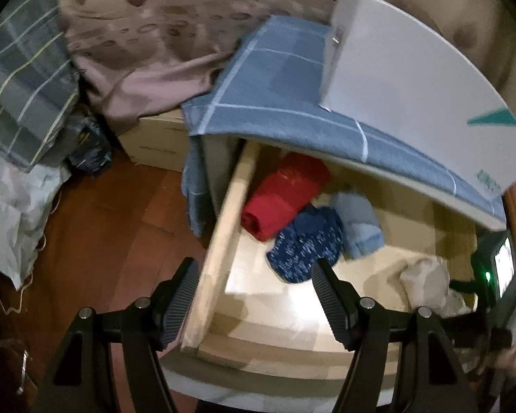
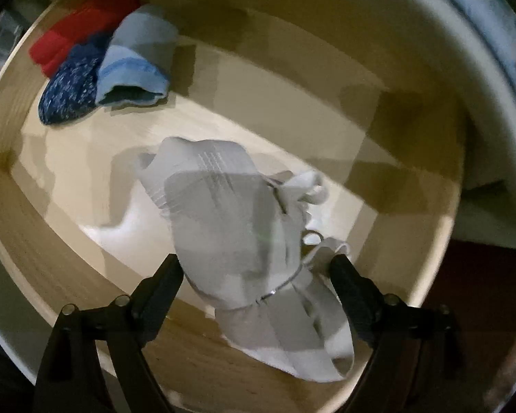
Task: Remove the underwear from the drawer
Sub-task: 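Lift the white ribbed underwear with the right tool while the left tool reaches toward the navy underwear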
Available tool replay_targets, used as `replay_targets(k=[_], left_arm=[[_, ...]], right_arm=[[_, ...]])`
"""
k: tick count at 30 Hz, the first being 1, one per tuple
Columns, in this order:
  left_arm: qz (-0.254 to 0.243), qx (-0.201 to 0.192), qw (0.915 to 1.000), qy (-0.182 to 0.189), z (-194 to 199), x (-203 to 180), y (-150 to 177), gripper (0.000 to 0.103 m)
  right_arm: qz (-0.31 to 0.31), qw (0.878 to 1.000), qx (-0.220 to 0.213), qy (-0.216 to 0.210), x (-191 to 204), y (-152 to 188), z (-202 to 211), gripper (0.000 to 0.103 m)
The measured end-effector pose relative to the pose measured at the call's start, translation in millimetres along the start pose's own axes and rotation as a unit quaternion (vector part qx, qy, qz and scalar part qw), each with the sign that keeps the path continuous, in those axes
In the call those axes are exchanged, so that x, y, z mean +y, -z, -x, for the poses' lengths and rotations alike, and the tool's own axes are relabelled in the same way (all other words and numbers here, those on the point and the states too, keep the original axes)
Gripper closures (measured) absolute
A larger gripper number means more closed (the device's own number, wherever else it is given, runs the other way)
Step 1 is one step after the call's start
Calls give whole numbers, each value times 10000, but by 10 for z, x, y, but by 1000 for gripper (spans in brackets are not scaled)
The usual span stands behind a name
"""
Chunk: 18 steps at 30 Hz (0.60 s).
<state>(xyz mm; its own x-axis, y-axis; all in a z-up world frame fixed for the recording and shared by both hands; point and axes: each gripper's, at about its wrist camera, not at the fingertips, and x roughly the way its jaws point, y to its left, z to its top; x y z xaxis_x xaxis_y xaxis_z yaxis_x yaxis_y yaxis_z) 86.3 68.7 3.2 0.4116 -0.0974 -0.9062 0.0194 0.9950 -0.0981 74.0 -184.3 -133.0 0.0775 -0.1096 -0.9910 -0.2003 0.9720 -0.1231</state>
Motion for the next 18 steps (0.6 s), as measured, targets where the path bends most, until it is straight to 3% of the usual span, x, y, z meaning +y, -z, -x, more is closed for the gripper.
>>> replay_targets(k=[6,11,18], left_arm=[[-292,441,9983,245,-171,-113,23,33],[-295,945,9938,501,-382,-114,21,33],[-830,1281,9863,629,-635,-300,-1,33]], right_arm=[[-564,9980,244,-134,-162,30,-118,29],[-835,9948,503,-300,-240,134,-146,31],[-903,9948,321,-342,-279,192,-148,31]])
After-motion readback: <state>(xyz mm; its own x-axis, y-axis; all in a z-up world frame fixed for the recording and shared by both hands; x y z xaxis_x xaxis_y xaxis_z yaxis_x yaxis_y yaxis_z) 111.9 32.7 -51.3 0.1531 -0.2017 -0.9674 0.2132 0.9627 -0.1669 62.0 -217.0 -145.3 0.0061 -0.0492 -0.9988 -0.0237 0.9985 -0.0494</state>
